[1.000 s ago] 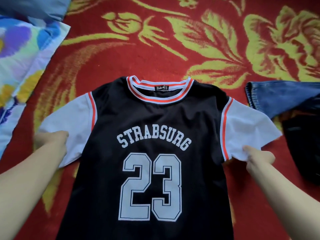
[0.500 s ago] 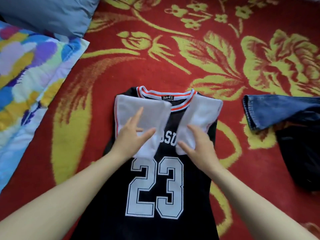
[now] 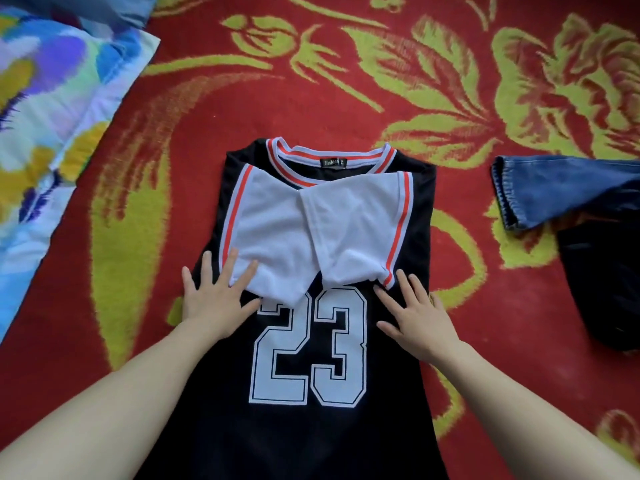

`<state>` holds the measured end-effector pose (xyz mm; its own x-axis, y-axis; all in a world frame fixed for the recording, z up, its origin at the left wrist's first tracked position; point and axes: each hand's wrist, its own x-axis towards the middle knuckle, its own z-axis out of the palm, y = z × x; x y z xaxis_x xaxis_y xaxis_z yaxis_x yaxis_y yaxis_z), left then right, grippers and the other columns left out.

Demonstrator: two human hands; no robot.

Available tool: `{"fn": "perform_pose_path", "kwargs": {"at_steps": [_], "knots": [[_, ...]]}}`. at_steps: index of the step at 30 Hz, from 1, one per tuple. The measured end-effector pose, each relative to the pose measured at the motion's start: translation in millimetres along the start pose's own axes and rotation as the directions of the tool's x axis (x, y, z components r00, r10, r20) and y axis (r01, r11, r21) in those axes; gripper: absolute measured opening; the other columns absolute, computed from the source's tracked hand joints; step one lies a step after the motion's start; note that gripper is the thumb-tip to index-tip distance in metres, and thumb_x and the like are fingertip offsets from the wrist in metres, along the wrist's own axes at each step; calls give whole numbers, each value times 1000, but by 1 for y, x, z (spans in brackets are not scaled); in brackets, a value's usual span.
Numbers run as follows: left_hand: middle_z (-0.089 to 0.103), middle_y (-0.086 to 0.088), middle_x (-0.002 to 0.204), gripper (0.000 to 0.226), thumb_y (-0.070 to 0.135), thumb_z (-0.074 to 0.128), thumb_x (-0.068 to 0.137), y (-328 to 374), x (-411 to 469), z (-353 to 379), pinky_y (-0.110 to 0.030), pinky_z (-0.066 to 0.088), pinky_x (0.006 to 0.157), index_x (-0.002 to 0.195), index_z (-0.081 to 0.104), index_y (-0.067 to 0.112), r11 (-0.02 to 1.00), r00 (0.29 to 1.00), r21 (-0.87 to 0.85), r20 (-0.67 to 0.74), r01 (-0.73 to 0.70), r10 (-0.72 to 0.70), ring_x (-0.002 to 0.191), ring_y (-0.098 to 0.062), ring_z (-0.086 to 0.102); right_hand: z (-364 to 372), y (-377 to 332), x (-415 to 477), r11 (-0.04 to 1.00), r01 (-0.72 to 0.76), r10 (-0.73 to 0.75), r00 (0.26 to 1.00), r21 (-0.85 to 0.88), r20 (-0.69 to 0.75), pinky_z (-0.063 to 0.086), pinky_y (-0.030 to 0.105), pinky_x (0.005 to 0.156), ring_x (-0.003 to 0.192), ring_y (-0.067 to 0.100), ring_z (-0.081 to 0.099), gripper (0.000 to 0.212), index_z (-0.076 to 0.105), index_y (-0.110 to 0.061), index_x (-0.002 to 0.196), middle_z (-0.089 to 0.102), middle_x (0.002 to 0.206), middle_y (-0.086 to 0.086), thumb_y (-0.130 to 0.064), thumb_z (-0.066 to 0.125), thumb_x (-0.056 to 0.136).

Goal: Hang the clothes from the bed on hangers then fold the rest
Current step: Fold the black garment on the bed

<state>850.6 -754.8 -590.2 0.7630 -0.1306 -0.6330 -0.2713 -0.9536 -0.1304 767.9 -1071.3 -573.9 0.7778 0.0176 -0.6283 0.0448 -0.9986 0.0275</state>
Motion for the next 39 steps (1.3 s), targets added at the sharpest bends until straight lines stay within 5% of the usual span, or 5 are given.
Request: {"fn": "perform_pose_path", "kwargs": {"at_steps": [5, 9, 14, 19, 39], "knots": [[-27, -4, 154, 74, 67, 22, 90, 9, -10, -3, -58, -5, 110, 144, -19, 37, 998, 986, -40, -160, 39, -45, 140, -38, -22, -14, -17, -18, 997, 45, -24, 963, 70, -267, 45, 54, 91, 126, 48, 42, 68, 51, -24, 135, 39, 141, 29, -39, 76, 73], [-41, -5, 144, 76, 69, 12, 89, 3, -21, 13, -54, -2, 112, 144, -24, 32, 988, 989, 108, -88, -110, 120, 140, -28, -29, 4, -24, -17, 999, 52, -51, 997, 15, -61, 13, 48, 115, 146, 31, -3, 73, 0, -30, 150, -17, 155, 7, -56, 36, 93], [-17, -9, 157, 79, 72, 11, 87, 14, -19, -4, -56, -2, 112, 149, -12, 29, 987, 986, 129, -120, -100, 115, 143, -33, -17, -17, -35, -13, 995, 95, -83, 956, 26, -280, 41, 53, 97, 128, 40, 44, 68, 50, -17, 136, 47, 138, 20, -44, 71, 78], [-19, -8, 157, 76, 66, 14, 91, 22, -1, -46, -51, -1, 113, 150, -10, 24, 981, 969, 143, -188, -132, 158, 143, -29, -18, -27, -14, 8, 990, 135, -139, 984, -41, -108, 22, 41, 108, 139, 22, 23, 62, 8, -31, 150, 23, 153, 0, -58, 23, 96], [-3, -3, 159, 91, 24, 61, 87, -8, 142, -123, -50, 24, 108, 150, -5, 31, 816, 945, -571, -210, 90, -251, 142, -30, 9, -127, 74, 147, 939, -204, 259, 948, 277, -182, 38, 42, 97, 138, 27, 25, 78, -5, -22, 150, 21, 154, 2, -32, 49, 95]]}}
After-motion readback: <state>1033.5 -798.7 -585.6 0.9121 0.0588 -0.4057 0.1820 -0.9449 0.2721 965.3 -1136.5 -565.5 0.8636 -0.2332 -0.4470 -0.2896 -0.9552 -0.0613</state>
